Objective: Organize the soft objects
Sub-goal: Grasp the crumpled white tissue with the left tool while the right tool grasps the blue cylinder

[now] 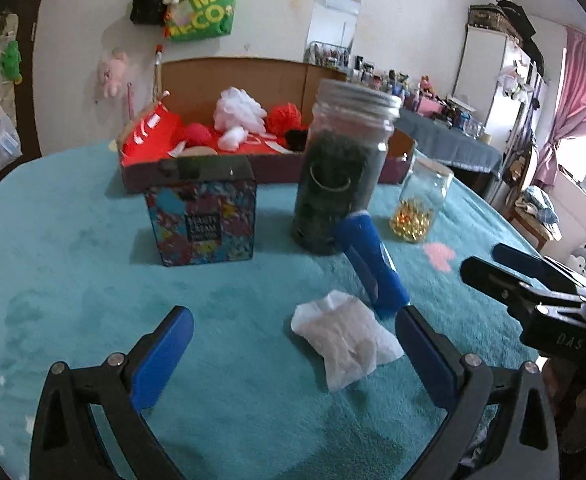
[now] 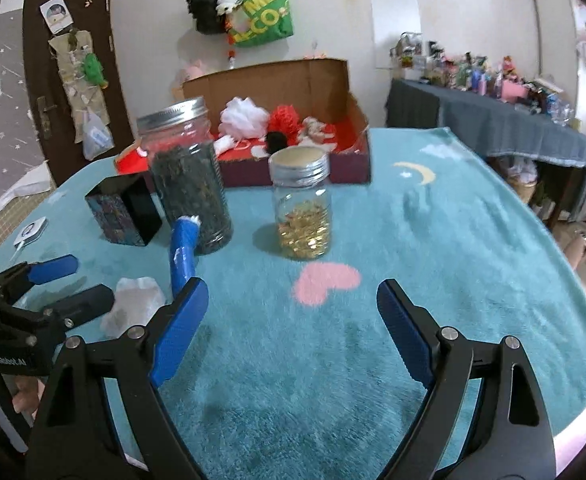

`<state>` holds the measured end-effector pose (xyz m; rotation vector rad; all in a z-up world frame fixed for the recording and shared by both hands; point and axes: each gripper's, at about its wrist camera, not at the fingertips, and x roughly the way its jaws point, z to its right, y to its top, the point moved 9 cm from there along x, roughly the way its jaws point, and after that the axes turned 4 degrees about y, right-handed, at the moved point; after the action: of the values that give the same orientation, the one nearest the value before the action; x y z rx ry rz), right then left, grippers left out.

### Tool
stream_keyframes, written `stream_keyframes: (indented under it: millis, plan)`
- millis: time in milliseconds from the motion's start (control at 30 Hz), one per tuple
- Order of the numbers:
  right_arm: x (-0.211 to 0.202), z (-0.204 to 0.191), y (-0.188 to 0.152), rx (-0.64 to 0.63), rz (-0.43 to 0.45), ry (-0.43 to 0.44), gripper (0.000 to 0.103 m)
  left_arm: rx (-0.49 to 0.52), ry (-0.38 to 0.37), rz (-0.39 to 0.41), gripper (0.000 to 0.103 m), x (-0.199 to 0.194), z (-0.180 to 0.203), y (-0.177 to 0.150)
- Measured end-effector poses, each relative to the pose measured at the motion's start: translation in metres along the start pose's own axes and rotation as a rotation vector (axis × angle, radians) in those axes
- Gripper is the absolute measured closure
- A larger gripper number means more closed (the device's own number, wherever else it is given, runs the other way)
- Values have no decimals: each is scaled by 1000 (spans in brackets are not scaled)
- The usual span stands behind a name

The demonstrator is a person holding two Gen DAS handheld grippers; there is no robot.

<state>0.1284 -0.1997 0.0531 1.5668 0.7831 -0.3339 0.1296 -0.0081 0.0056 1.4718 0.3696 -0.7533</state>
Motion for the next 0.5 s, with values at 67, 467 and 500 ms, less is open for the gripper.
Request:
stream_keyframes:
  millis: [67, 467, 500]
  plan:
    - [7, -2, -1, 22, -29, 61, 16, 11, -10, -25, 0, 4, 1, -2]
    - [59, -46, -3, 22, -247, 363, 65, 102, -66, -86, 70, 19, 18, -9]
    - [60, -49, -4, 25, -251, 376, 70, 93, -85, -92, 72, 18, 18, -8]
